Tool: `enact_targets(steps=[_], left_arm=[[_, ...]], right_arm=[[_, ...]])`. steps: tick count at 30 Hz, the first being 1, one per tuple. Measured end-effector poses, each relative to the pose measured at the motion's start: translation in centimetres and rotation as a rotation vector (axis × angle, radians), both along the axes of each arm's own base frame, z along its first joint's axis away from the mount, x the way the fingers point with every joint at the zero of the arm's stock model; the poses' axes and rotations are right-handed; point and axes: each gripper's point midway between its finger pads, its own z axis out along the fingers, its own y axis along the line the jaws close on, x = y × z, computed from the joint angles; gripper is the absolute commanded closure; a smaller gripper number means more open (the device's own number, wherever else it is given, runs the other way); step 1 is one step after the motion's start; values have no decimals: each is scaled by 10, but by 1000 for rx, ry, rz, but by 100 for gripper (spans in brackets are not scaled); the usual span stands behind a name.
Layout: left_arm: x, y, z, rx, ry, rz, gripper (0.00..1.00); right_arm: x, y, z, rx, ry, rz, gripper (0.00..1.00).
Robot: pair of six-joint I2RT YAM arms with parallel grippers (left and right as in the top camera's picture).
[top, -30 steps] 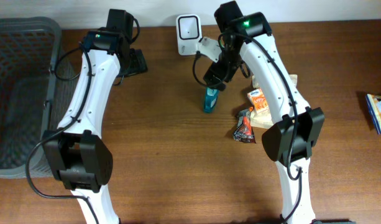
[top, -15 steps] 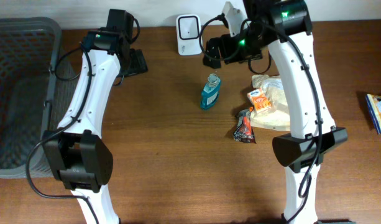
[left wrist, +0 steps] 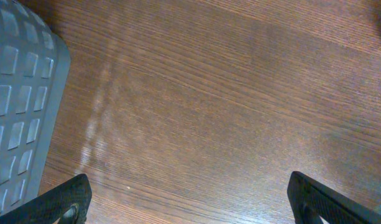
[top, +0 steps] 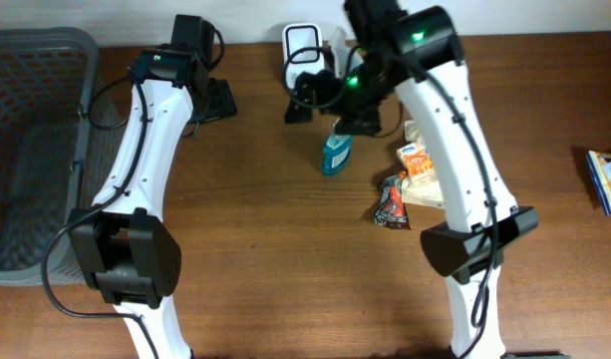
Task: Scan the item barcode
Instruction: 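Lift the Listerine bottle and carry it left toward the white scanner, then hold the bottle in front of the white scanner with the right gripper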
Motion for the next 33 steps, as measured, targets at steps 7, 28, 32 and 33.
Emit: enact_targets(steps=[7, 28, 32, 33], left_arm=[[0, 0, 0, 0, 0, 0, 1], [0, 0, 0, 0, 0, 0, 1], [0, 0, 0, 0, 0, 0, 1], [0, 0, 0, 0, 0, 0, 1]], right_arm=[[-7, 9, -14, -148, 114, -348, 1], [27, -46, -82, -457, 104, -862, 2], [36, -44, -92, -457, 76, -862, 2], [40, -42, -92, -447, 60, -851, 2]])
